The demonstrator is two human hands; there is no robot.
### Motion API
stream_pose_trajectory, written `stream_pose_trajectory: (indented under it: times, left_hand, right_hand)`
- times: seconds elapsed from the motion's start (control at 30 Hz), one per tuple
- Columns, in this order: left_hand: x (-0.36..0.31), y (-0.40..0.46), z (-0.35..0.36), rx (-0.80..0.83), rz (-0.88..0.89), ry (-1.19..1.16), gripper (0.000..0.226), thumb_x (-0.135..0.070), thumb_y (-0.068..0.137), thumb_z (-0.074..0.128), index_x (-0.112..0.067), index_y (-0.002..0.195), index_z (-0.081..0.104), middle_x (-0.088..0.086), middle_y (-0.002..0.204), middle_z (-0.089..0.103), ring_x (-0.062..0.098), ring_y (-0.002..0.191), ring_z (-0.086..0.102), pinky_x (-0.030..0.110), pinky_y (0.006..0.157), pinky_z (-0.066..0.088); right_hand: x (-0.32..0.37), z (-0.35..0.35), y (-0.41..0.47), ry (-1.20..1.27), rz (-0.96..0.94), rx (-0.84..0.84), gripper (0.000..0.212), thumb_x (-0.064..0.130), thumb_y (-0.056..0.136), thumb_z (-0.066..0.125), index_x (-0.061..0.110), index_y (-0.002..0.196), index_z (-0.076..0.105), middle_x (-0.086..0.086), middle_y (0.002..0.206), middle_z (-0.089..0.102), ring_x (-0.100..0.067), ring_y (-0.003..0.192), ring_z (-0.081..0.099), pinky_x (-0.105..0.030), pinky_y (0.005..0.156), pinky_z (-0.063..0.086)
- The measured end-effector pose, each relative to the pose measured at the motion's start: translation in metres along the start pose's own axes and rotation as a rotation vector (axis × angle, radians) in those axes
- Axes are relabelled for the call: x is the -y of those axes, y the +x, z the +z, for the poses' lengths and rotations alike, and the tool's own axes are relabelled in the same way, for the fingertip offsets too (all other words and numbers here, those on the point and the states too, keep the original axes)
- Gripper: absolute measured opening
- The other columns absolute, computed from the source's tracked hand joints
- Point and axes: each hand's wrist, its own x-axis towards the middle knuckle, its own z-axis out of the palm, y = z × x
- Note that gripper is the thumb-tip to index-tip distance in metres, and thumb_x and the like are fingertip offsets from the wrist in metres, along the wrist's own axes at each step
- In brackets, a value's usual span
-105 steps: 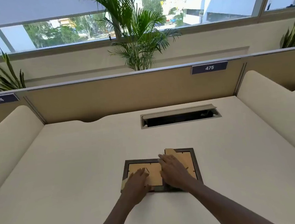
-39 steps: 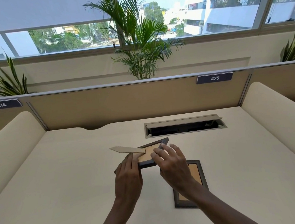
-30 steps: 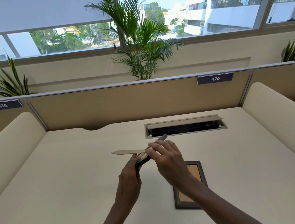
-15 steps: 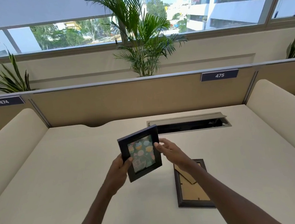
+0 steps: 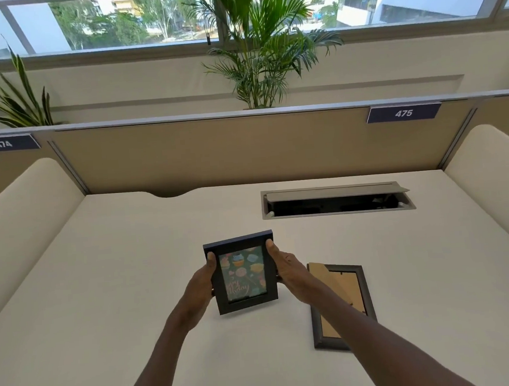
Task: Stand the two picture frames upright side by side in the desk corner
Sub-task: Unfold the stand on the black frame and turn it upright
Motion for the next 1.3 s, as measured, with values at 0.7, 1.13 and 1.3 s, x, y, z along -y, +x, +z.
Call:
stream_pose_trajectory:
  times: [0.7,1.13,1.3]
  left_hand:
    - [0.021,0.009,-0.012,-0.073,-0.059,-0.022,0.070,-0.091,0.071,0.035,-0.043,0.103,0.074,-0.004,0.112,0.076,0.016,0.102,0.072,0.037,0.088,0.054]
    - [0.028,-0.016,-0.002,-0.120,0.018,0.048,0.062,-0.086,0.078,0.030,-0.048,0.109,0.068,-0.013,0.114,0.074,0.005,0.104,0.069,0.034,0.092,0.047]
    - [0.042,-0.028,0.007,-0.479,-0.074,-0.044,0.093,-0.082,0.077,0.037,-0.018,0.145,0.035,0.008,0.149,0.043,0.027,0.137,0.042,0.045,0.109,0.033]
  right_hand:
    - [-0.014,0.022,0.004,-0.014,0.082,-0.069,0.115,0.096,0.057,0.047,0.001,0.119,0.066,-0.027,0.119,0.067,-0.042,0.117,0.061,-0.056,0.110,0.041]
    - [-0.010,0.010,-0.008,-0.099,0.080,-0.006,0.066,0.098,0.064,0.034,0.054,0.095,0.072,0.024,0.098,0.076,0.000,0.103,0.065,-0.032,0.086,0.045]
    - [-0.018,-0.009,-0.022,-0.115,0.040,-0.135,0.070,0.073,0.093,0.027,0.021,0.120,0.063,-0.001,0.115,0.067,-0.020,0.110,0.061,-0.039,0.092,0.048]
